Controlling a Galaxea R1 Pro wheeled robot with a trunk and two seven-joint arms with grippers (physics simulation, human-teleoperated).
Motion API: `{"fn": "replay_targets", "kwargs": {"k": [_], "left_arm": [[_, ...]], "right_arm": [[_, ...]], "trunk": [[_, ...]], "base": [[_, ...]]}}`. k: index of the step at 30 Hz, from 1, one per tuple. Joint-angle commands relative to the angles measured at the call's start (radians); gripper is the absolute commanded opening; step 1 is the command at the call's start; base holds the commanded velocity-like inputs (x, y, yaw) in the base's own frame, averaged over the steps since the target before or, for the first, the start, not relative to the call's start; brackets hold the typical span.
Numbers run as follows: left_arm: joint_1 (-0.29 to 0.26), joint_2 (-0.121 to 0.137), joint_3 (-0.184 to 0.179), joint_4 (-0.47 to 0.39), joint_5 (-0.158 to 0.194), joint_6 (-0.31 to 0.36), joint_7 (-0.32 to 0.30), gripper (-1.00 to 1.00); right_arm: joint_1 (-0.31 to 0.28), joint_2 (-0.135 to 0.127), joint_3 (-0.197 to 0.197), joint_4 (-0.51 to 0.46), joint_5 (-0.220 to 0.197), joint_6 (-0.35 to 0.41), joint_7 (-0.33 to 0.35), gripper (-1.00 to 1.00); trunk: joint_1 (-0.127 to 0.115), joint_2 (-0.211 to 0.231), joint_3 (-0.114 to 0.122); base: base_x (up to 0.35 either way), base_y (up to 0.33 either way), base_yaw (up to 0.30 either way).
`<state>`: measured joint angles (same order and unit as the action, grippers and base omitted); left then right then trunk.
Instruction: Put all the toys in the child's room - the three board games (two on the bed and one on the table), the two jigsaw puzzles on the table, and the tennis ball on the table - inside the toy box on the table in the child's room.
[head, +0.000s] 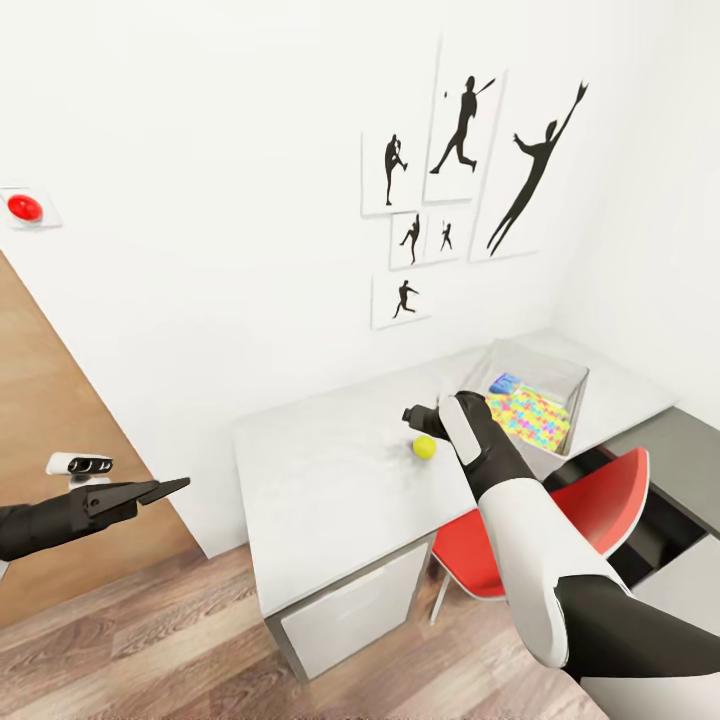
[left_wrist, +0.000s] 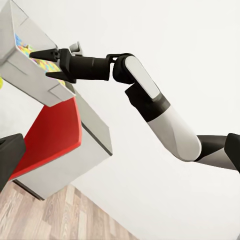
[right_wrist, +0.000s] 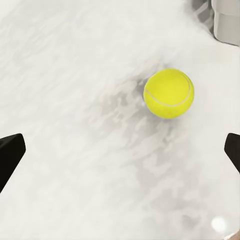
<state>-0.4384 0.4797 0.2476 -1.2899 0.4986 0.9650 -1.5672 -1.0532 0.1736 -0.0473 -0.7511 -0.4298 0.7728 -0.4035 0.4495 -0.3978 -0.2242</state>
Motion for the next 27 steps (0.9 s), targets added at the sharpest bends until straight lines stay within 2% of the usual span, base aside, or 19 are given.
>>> {"fn": "replay_targets", "kwargs": {"k": [1, 4, 12, 27], "left_arm": [[-0.001, 0.0, 0.0, 0.0, 0.0, 0.011, -0.004, 1.0], [-0.001, 0.0, 0.0, 0.0, 0.0, 0.011, -0.004, 1.0], [0.0, 0.0, 0.001, 0.0, 0.0, 0.011, -0.004, 1.0], [-0.001, 0.0, 0.001, 0.001, -0.001, 0.01, -0.004, 1.0]], "right_arm": [[-0.001, 0.001, -0.002, -0.001, -0.011, -0.001, -0.009, 1.0], [-0.001, 0.001, -0.001, -0.001, -0.007, -0.007, -0.009, 1.0], [-0.001, 0.001, -0.002, -0.001, 0.037, -0.025, -0.01, 1.0], [-0.001, 0.001, -0.003, 0.003, 0.045, -0.1, -0.008, 1.0]], "trunk": [[0.001, -0.002, -0.004], [0.001, -0.002, -0.009], [0.001, -0.002, -0.021], [0.001, -0.002, -0.046]], "base": [[0.0, 0.0, 0.0], [0.0, 0.0, 0.0], [0.0, 0.0, 0.0], [0.0, 0.0, 0.0]]}}
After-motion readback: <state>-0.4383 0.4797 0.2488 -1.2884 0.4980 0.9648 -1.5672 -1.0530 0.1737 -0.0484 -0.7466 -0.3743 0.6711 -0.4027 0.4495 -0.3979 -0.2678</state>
